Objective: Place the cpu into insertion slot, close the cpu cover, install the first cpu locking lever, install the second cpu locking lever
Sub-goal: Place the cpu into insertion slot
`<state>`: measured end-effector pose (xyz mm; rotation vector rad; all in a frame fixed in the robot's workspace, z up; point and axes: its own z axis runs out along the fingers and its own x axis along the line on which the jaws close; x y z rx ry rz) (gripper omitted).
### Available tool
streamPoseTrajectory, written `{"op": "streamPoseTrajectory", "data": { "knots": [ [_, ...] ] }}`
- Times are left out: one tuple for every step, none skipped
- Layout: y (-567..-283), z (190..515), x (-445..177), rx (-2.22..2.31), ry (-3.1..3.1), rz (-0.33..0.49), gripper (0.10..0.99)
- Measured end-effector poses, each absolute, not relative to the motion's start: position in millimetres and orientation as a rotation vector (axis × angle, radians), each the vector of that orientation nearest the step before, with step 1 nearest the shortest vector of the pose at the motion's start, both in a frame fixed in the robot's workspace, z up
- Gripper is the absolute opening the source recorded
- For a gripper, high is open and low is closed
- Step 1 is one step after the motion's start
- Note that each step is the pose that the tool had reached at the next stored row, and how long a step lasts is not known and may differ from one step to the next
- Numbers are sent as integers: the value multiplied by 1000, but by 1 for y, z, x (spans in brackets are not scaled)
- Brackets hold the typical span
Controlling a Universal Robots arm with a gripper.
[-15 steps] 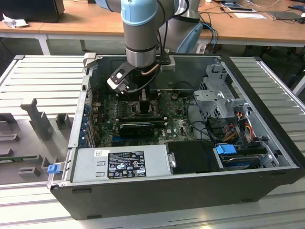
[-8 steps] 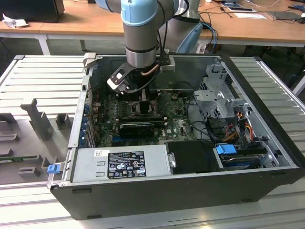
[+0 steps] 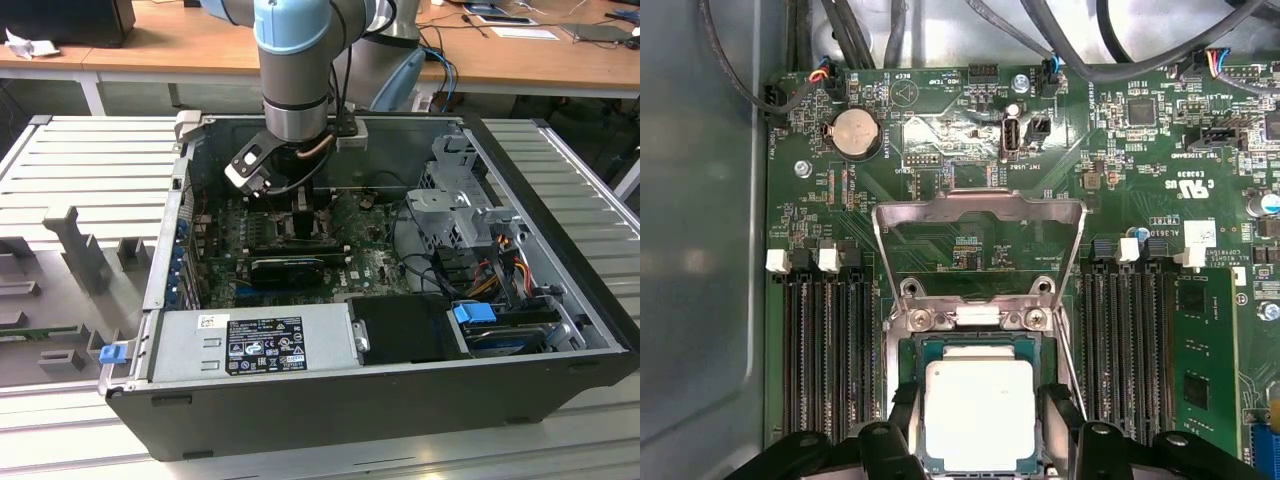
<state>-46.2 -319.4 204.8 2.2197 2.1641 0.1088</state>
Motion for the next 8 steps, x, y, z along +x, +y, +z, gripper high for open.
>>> {"op": "streamPoseTrajectory", "data": {
  "knots": [
    [-319,207,-46,2220,2164,109,600],
    [-319,209,-46,2220,2164,108,600],
    [-319,211,-46,2220,2164,108,584],
    [-319,212,-46,2219,2164,108,455],
    [-319,214,-46,2219,2164,107,396],
    [-319,215,-46,2219,2164,107,216],
    [-319,215,-46,2219,2164,106,153],
    [-319,216,-46,2219,2164,106,106]
  ]
}}
